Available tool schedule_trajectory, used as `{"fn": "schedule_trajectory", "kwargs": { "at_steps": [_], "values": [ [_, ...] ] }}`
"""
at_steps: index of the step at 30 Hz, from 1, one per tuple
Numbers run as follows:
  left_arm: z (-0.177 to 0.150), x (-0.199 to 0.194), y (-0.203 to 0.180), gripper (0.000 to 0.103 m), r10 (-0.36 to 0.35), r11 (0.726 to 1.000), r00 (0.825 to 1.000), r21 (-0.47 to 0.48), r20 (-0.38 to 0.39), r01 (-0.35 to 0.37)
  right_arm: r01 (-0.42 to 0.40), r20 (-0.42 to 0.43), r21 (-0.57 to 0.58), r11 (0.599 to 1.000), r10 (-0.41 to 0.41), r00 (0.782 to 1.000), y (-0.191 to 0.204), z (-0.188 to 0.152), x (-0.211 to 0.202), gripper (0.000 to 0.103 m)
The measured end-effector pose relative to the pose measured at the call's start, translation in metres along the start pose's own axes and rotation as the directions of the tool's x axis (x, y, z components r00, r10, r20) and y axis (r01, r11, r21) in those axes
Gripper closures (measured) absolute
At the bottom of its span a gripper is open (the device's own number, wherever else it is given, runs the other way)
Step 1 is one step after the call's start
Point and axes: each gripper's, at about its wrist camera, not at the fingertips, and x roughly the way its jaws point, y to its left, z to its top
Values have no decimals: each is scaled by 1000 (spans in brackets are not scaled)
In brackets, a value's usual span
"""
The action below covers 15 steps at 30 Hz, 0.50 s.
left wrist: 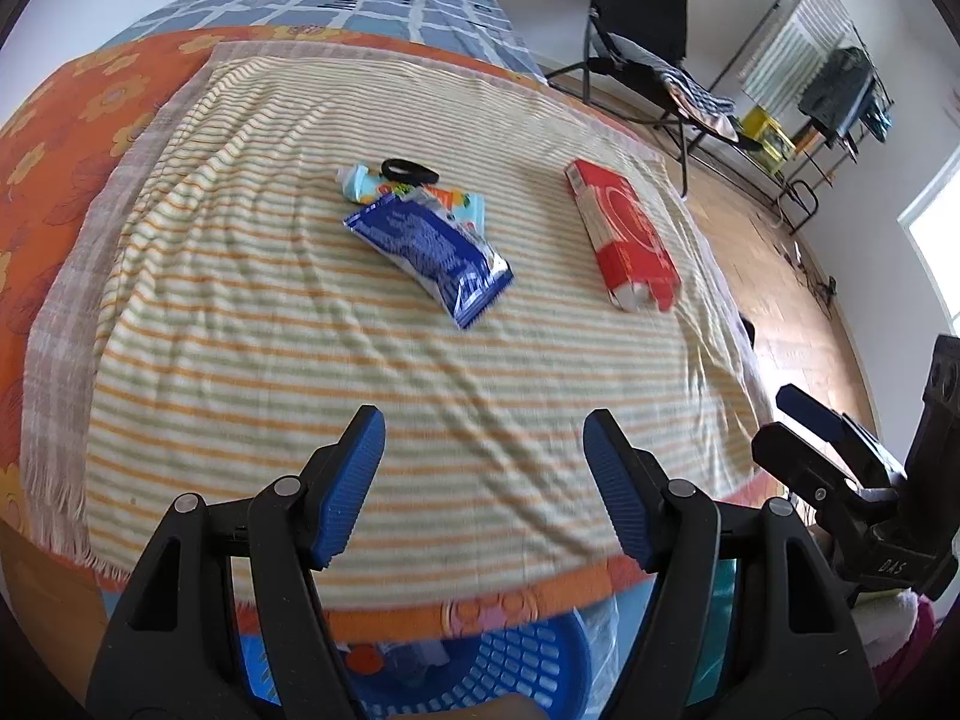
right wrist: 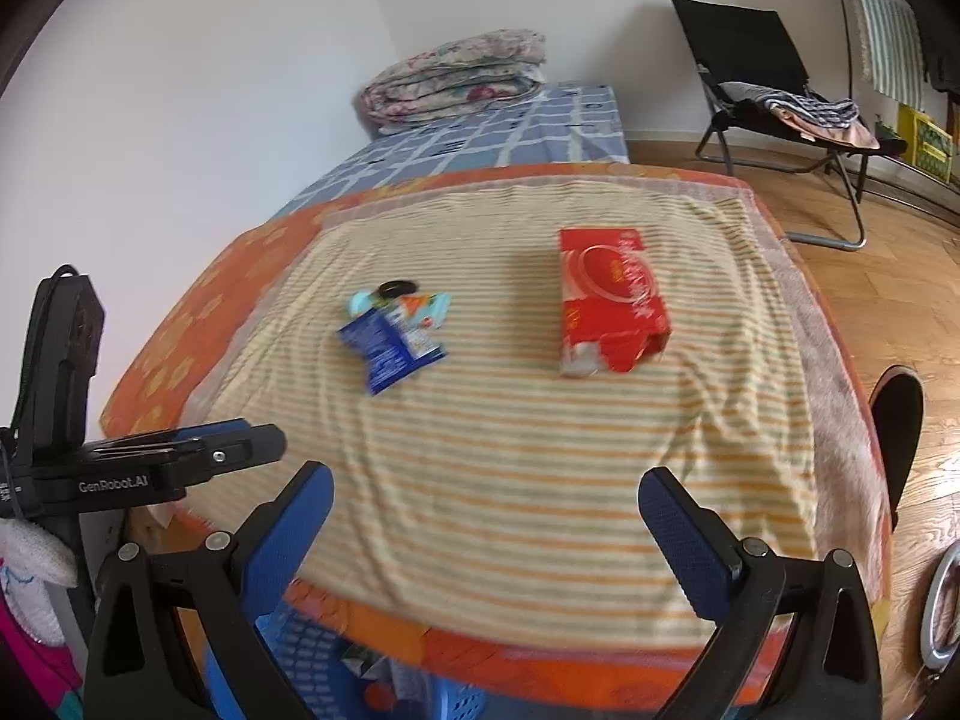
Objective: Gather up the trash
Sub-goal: 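Move left tool to the blue snack wrapper while right tool reaches the red box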
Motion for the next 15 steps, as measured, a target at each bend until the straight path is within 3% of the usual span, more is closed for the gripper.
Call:
{"fn": "schedule_trajectory", "kwargs": {
  "at_steps": [15],
  "values": [
    [53, 56, 32, 32, 12, 972, 1000, -233, -14, -15, 87, -34, -22, 996, -88, 996, -38, 58, 54, 0]
  ]
}}
